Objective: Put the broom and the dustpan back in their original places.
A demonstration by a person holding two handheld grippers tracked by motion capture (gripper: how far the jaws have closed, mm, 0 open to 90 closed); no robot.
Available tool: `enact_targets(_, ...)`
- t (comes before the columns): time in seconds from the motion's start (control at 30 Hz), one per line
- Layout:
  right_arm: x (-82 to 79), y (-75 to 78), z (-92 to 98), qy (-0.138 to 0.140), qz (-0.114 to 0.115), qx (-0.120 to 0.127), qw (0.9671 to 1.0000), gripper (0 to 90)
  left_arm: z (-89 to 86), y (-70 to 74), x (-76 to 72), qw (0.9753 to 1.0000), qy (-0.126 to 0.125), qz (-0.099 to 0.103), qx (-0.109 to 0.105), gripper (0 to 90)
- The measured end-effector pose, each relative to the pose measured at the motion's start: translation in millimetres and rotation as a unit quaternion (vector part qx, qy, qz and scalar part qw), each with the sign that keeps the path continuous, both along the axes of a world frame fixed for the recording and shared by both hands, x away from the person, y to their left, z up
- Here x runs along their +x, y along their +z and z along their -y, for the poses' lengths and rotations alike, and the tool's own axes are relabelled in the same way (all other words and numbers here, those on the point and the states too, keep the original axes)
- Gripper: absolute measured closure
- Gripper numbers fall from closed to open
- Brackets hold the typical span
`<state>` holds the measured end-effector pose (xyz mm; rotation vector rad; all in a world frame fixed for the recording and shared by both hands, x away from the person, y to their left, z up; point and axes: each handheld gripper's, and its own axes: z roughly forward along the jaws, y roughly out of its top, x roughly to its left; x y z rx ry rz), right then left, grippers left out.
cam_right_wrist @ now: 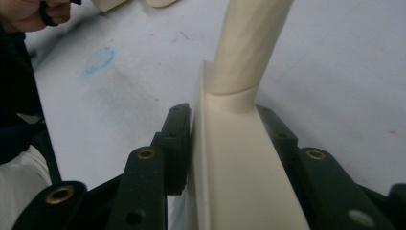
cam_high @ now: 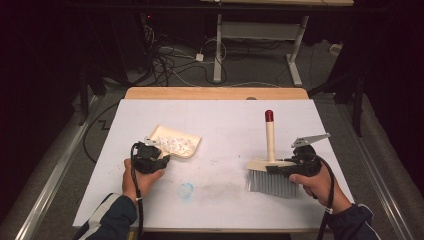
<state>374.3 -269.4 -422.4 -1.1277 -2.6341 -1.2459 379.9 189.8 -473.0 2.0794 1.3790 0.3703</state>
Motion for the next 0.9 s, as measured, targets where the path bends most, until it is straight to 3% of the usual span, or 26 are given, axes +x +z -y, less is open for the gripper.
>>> enact_targets(0.17,17.7,-1.0,10.0,-0.021,-0.012,-0.005,0.9997,60.6,18.1,0.4,-5.4,0.9999,-0.017,0.001,0.000,51.4)
enact_targets(0.23,25.3,-0.7,13.0,-0.023,-0.005,-0.016,0.9996,59.2,23.4,2.1,-8.1,0.9995,-0.032,0.007,-0.002,49.4)
enact_targets(0.3,30.9,1.7,14.3,-0.021,0.014,-0.041,0.9988,55.4,27.3,4.0,-10.4,0.9987,-0.047,0.018,-0.009,47.4)
enact_targets(0.43,43.5,5.7,18.1,-0.020,0.039,-0.083,0.9956,45.3,33.2,6.3,-11.7,0.9983,-0.049,0.032,-0.005,42.0)
enact_targets(0.47,46.3,6.6,19.0,-0.022,0.047,-0.087,0.9949,44.0,32.9,6.8,-12.1,0.9980,-0.051,0.035,-0.007,42.0)
enact_targets(0.5,48.3,7.6,20.0,-0.027,0.053,-0.087,0.9944,48.3,32.2,7.8,-12.4,0.9978,-0.055,0.037,-0.006,41.8)
enact_targets(0.53,50.1,9.0,21.6,-0.038,0.068,-0.092,0.9927,44.4,31.0,9.3,-13.3,0.9973,-0.059,0.043,-0.009,40.7)
enact_targets(0.57,52.2,10.0,23.6,-0.045,0.074,-0.091,0.9921,48.6,29.4,11.6,-14.7,0.9967,-0.061,0.051,-0.010,40.3)
enact_targets(0.63,54.6,11.8,27.4,-0.058,0.077,-0.072,0.9927,49.7,26.7,17.4,-18.5,0.9953,-0.063,0.073,-0.001,40.0)
enact_targets(0.73,57.2,8.7,27.0,-0.108,0.084,-0.103,0.9852,51.2,19.6,24.7,-24.8,0.9928,-0.074,0.094,0.009,39.4)
enact_targets(0.9,67.8,-11.8,25.4,-0.174,0.074,-0.121,0.9744,51.4,-2.3,25.4,-41.5,0.9883,-0.078,0.125,0.038,31.9)
